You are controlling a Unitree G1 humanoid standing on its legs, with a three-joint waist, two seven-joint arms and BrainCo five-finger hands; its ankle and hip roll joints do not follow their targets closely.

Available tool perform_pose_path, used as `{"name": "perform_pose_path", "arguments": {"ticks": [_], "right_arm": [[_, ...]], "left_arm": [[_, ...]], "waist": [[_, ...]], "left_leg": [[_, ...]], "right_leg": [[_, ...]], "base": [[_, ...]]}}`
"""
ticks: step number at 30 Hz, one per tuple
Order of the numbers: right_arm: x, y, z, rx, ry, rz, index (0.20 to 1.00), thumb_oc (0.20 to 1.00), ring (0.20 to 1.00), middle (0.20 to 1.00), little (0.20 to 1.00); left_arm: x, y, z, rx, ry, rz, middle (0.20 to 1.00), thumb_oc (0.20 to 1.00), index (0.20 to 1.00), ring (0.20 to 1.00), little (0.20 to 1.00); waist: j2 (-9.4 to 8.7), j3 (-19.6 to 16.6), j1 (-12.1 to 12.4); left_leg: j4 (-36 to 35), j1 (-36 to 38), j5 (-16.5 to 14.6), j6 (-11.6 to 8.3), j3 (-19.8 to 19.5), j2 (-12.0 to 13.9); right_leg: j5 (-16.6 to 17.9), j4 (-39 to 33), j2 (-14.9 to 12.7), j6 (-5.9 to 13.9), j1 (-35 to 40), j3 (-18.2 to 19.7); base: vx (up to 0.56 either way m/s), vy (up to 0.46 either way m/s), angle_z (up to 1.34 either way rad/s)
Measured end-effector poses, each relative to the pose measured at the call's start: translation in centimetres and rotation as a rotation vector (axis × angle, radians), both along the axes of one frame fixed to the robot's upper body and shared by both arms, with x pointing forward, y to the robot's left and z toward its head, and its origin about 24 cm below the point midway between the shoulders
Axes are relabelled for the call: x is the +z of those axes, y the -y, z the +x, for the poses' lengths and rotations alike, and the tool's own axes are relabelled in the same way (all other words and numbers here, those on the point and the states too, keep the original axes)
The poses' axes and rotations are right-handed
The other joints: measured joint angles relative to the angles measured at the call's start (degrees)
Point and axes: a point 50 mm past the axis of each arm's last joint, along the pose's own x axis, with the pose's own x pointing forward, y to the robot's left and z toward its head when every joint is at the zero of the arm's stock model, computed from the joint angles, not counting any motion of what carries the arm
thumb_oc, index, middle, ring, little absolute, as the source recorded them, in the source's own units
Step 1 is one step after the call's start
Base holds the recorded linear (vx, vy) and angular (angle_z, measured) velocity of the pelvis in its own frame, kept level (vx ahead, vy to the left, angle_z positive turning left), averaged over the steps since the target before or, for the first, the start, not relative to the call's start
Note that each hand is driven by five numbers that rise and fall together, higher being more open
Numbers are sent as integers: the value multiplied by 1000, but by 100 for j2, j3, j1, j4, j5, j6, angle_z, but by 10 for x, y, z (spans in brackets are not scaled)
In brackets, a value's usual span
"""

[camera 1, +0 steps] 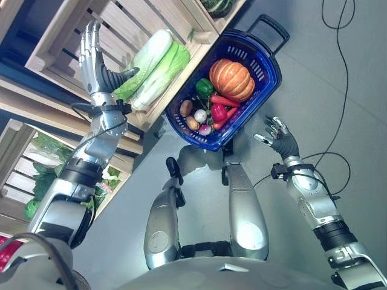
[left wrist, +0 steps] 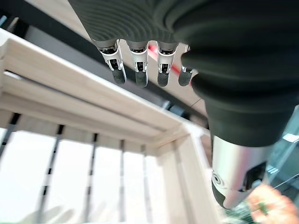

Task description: Pick up fruits and vegetables into the basket

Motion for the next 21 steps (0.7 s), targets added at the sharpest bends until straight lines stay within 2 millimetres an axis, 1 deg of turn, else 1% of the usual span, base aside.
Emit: {"name": "perform_pose_path", "arguments": {"ticks": [2, 6, 9, 11, 15, 21], "right_arm": [[3, 3, 1, 3, -6, -23, 1000, 1000, 1000, 1000, 1000], [5, 5, 2, 6, -6, -36, 1000, 1000, 1000, 1000, 1000], [9, 6, 3, 17, -2, -52, 1000, 1000, 1000, 1000, 1000], [13, 6, 4, 30, 7, -67, 1000, 1000, 1000, 1000, 1000], [18, 2, 5, 52, 22, -73, 1000, 1000, 1000, 1000, 1000], [22, -3, 5, 77, 17, -75, 1000, 1000, 1000, 1000, 1000]], "left_arm": [[-5, -8, 6, 63, -46, -4, 1000, 1000, 1000, 1000, 1000], [-9, -17, 11, 128, -94, -8, 1000, 1000, 1000, 1000, 1000], [-5, -26, 17, 183, -117, -16, 1000, 1000, 1000, 1000, 1000], [-4, -34, 21, 219, -162, -49, 1000, 1000, 1000, 1000, 1000], [0, -41, 26, 214, -216, -119, 1000, 1000, 1000, 1000, 1000], [-16, -54, 27, 234, -333, -247, 1000, 1000, 1000, 1000, 1000]], "waist": [[2, 1, -92], [2, 1, -224], [3, 2, -282], [3, 2, -315], [3, 2, -399], [4, 2, -509]], "left_leg": [[160, -124, -69, -1, 47, 1], [185, -209, -80, -3, 102, 6], [224, -322, -96, -7, 146, 7], [290, -387, -118, -21, 177, 3], [382, -593, -139, -39, 194, 6], [474, -752, -199, -25, 270, 6]], "right_leg": [[-16, 99, 4, -24, -147, 87], [-18, 148, 8, -26, -279, 123], [-25, 201, 13, -32, -424, 165], [-60, 307, 19, -62, -534, 227], [-76, 374, 22, -70, -748, 254], [-76, 415, 29, -69, -928, 335]], "base": [[-1, 84, -13], [-5, 52, -6], [50, 60, -6], [36, 56, -6], [5, 56, -3], [17, 61, -5]]}}
